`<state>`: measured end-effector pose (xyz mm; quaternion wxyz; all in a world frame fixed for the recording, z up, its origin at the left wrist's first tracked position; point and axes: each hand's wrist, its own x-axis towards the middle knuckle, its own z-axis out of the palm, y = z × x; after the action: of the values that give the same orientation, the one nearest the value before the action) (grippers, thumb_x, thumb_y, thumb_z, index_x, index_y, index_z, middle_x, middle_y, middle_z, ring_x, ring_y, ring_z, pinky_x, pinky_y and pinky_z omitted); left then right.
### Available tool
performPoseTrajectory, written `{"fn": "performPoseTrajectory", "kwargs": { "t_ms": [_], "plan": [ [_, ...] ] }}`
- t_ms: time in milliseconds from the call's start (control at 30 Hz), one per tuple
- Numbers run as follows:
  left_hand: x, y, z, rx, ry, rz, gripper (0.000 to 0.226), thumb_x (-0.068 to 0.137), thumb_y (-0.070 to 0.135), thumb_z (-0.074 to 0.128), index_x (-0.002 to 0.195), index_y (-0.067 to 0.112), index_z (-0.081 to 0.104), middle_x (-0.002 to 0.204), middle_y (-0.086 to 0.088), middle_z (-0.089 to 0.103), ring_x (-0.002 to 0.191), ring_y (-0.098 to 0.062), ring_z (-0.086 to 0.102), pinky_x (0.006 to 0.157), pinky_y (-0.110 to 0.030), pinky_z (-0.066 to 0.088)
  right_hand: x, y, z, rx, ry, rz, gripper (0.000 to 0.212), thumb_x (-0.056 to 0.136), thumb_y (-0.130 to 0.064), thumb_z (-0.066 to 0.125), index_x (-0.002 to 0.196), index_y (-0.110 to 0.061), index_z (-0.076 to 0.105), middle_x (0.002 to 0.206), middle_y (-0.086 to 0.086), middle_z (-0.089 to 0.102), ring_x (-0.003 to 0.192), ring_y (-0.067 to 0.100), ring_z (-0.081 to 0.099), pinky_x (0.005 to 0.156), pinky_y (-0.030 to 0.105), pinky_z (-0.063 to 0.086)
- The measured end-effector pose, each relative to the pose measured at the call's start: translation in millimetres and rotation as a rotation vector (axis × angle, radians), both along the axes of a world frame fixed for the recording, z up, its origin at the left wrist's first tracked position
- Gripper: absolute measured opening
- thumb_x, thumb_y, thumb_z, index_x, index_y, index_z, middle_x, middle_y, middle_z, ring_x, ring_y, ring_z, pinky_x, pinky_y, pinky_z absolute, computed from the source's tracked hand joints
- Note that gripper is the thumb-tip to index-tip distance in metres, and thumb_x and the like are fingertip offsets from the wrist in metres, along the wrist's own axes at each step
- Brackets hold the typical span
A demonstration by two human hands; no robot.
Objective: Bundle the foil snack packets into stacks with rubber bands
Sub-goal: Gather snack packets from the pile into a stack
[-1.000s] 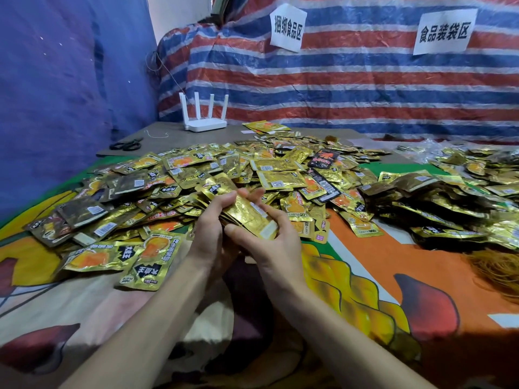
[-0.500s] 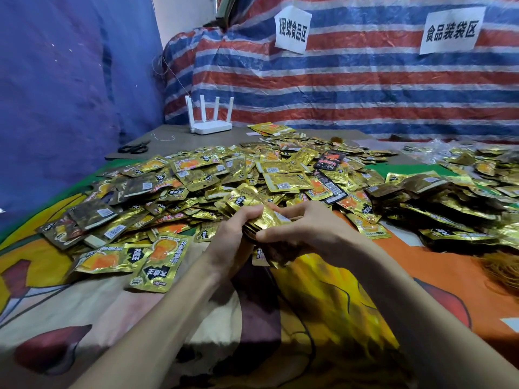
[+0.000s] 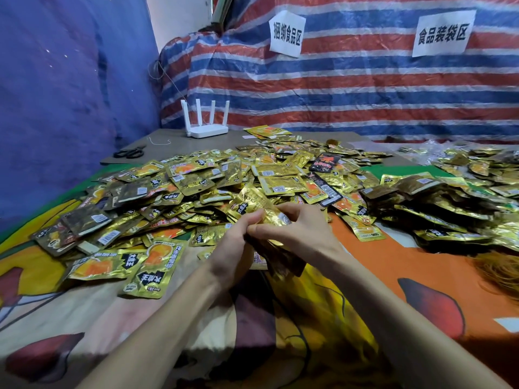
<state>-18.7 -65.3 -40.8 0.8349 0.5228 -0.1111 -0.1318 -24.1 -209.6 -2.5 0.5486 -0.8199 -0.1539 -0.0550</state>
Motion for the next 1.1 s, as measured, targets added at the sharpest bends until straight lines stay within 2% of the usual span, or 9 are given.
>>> {"fn": "performPoseTrajectory", "kwargs": {
  "t_ms": [67,233,367,500,633,733,867,1000,1100],
  "plan": [
    [1.4,1.3,-0.5,-0.052,0.023,0.010,0.040,0.091,0.040,0.052,0.098,0.013,0.081,0.094,-0.014,0.074,0.086,-0.024,0.073,0.070,-0.035,0.060,2.0,-3.0,4.5,0.005,0.145,0.081,0.053,0.063,-0.043,0.091,0.109,-0.023,0.075,0.099,-0.009,0.076,0.090,0.003,0.071,0.066,0.015,0.048],
    [4.2,0.5,2.9,-0.236,-0.013,-0.029,0.037,0.073,0.029,0.065,0.103,0.013,0.080,0.108,-0.018,0.070,0.095,-0.030,0.071,0.083,-0.046,0.058,1.3,-4.2,-0.8,0.319,0.407,0.209,0.030,0.067,-0.015,0.077,0.095,-0.008,0.068,0.081,0.007,0.071,0.071,0.022,0.069,0.064,0.037,0.054],
    [5.8,2.0,1.6,-0.346,-0.220,0.099,0.060,0.078,0.010,0.062,0.131,0.036,0.060,0.101,-0.017,0.067,0.099,-0.039,0.067,0.087,-0.053,0.055,-6.7,1.7,-12.5,0.484,0.557,0.358,0.021,0.087,0.005,0.067,0.107,0.002,0.060,0.096,0.014,0.071,0.086,0.028,0.072,0.068,0.038,0.059],
    [-0.4,2.7,4.4,-0.155,-0.431,0.254,0.051,0.068,0.041,0.090,0.112,0.028,0.068,0.090,-0.007,0.066,0.083,-0.027,0.068,0.073,-0.042,0.058,-7.7,-5.0,-20.1,0.264,0.375,0.290,0.050,0.080,0.001,0.075,0.126,-0.010,0.059,0.123,0.012,0.068,0.112,0.022,0.066,0.088,0.032,0.054],
    [1.3,-0.4,0.5,0.055,-0.575,0.406,0.049,0.073,0.066,0.077,0.110,0.035,0.067,0.101,-0.007,0.062,0.092,-0.024,0.061,0.084,-0.043,0.052,-14.1,4.0,-25.2,-0.037,0.116,0.288,0.100,0.062,-0.020,0.092,0.146,-0.017,0.038,0.133,-0.011,0.058,0.119,-0.004,0.057,0.096,0.016,0.048],
    [-1.8,3.2,-1.8,0.164,-0.536,0.195,0.061,0.081,0.074,0.061,0.131,0.039,0.057,0.110,-0.008,0.058,0.098,-0.019,0.060,0.084,-0.033,0.051,-14.4,11.7,-34.0,-0.042,0.050,0.250,0.096,0.067,-0.011,0.091,0.144,-0.015,0.034,0.120,-0.011,0.060,0.112,0.001,0.061,0.093,0.021,0.050],
    [-2.7,10.4,-3.2,0.071,-0.311,-0.024,0.063,0.086,0.053,0.056,0.146,0.036,0.046,0.111,-0.015,0.061,0.101,-0.025,0.061,0.088,-0.033,0.051,-13.7,10.9,-40.6,-0.055,0.079,0.209,0.091,0.076,0.002,0.077,0.150,-0.012,0.027,0.128,0.007,0.061,0.119,0.018,0.061,0.105,0.039,0.049],
    [-8.2,16.6,-1.9,0.100,-0.107,-0.112,0.085,0.071,0.052,0.066,0.137,0.001,0.051,0.108,-0.018,0.065,0.092,-0.024,0.068,0.076,-0.030,0.059,-8.5,8.5,-44.8,-0.086,0.085,0.190,0.066,0.075,-0.002,0.075,0.133,-0.013,0.047,0.125,0.012,0.060,0.113,0.022,0.062,0.099,0.038,0.052],
    [-11.2,18.0,-2.0,0.346,-0.241,-0.011,0.081,0.063,0.042,0.075,0.129,0.000,0.054,0.120,-0.029,0.062,0.104,-0.024,0.064,0.096,-0.041,0.052,-7.4,1.2,-47.1,-0.064,0.103,0.226,0.063,0.075,0.001,0.070,0.133,-0.012,0.050,0.117,0.007,0.065,0.101,0.010,0.066,0.082,0.022,0.053]
  ]
}}
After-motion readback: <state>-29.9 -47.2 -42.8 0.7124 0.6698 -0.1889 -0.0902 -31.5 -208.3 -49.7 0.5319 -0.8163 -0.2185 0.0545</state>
